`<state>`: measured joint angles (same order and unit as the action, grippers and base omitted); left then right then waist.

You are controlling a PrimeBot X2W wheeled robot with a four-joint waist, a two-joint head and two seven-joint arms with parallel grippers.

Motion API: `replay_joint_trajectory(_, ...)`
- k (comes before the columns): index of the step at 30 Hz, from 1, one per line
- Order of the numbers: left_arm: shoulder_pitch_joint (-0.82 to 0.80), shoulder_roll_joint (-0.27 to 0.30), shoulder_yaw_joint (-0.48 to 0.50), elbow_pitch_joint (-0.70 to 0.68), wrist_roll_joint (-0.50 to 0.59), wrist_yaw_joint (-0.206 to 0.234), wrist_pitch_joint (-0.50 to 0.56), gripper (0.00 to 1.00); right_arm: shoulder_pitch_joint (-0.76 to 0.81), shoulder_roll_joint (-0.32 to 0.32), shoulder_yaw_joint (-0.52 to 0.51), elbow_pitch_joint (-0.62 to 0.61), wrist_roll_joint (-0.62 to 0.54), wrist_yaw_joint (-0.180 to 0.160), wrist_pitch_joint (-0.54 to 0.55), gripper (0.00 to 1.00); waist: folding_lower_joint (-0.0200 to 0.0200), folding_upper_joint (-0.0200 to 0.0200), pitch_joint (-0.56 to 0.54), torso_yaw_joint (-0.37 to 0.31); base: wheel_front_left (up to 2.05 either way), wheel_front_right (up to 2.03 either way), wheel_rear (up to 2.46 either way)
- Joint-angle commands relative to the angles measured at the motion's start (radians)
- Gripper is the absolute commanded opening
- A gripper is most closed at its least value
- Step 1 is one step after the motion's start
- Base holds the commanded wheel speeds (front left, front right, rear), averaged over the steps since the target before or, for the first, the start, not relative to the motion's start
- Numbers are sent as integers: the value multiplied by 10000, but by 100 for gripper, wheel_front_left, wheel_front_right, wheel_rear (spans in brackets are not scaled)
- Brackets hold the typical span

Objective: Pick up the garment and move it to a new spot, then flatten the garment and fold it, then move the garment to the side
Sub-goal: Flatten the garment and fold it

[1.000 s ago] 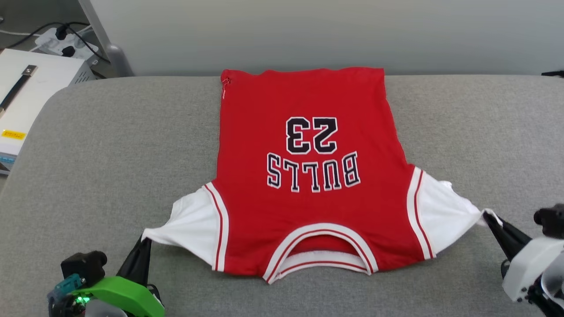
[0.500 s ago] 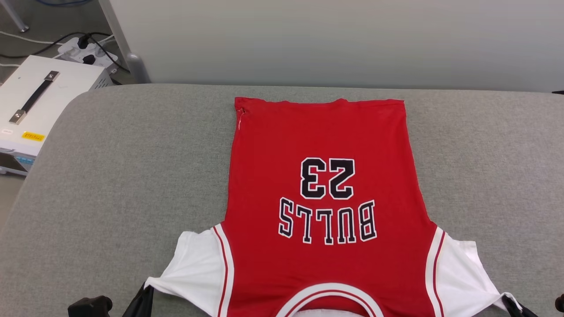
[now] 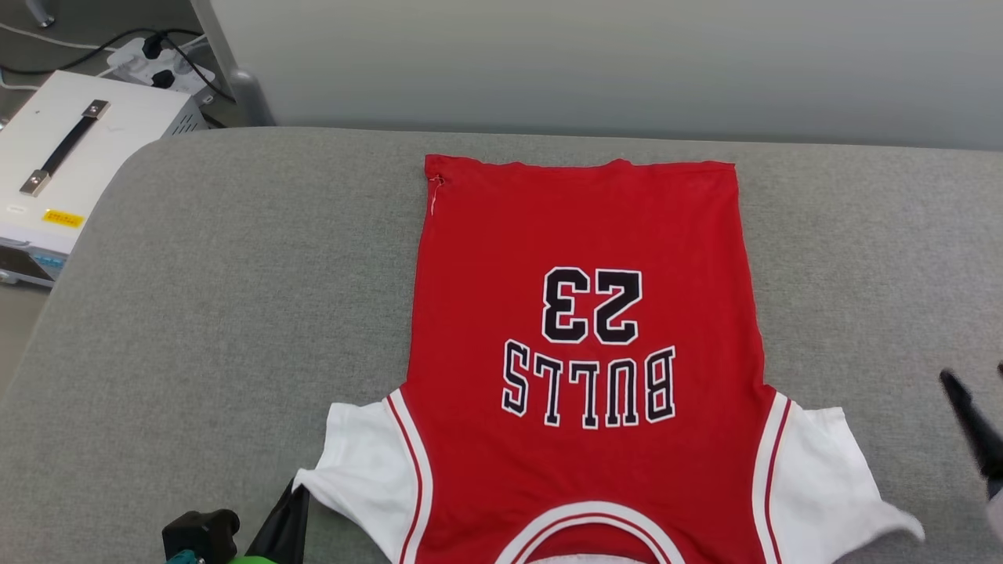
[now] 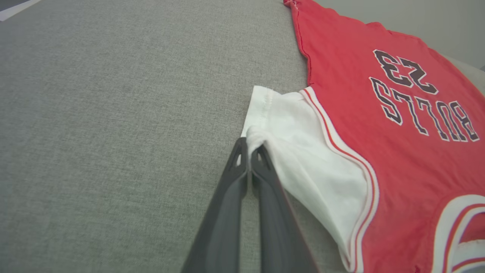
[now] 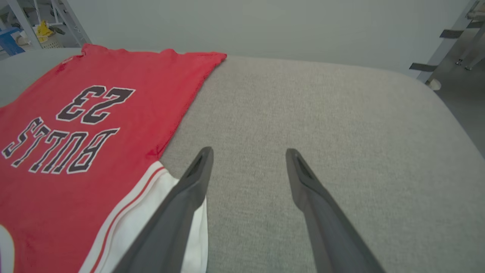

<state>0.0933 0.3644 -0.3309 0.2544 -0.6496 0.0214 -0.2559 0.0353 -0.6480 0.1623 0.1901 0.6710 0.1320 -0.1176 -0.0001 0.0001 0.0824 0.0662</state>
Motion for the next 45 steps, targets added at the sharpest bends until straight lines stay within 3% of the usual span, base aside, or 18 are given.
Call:
replay_joint_trajectory(1,-265,-77,-11,-209,154,106,-57,0,-522,-224,-454,-480,-244,-13,136,100,1,-1,208,122,0,0,0)
replay_joint_trajectory(8,-685,-285,-11,-1103,441,202,-58,0,-2895,-678,-1364,-2286,-357,-13,1822,100,1,-1,1091,608,0,0,0)
replay_joint_trajectory(14,-1353,-698,-2,-1502,836,28,-58,0,-6001,-1089,-470,-2494,-594,-13,3397,100,1,-1,2137,1238,0,0,0)
replay_joint_trajectory(18,-1774,-1133,38,-1572,1148,-177,-58,0,-8030,-1040,402,-1618,-695,-13,4573,100,1,-1,2813,1662,0,0,0)
replay_joint_trajectory(23,-2169,-1721,227,-1565,1591,-510,-58,0,-9905,-1030,1660,400,-188,-13,7638,100,1,-1,3495,2142,0,0,0)
replay_joint_trajectory(29,-2467,-2330,413,-1631,2022,-911,-58,0,-11219,-900,1910,2427,-200,-13,10265,100,1,-1,4097,2640,0,0,0)
replay_joint_trajectory(38,-2771,-2822,548,-1856,2428,-1284,-59,0,-12339,-442,2157,3811,-1156,-13,11076,100,1,-1,5044,3024,0,0,0)
replay_joint_trajectory(45,-2951,-3018,557,-1908,2563,-1425,-59,0,-11843,-249,2331,4849,-1393,-13,11196,100,1,-1,5374,3157,0,0,0)
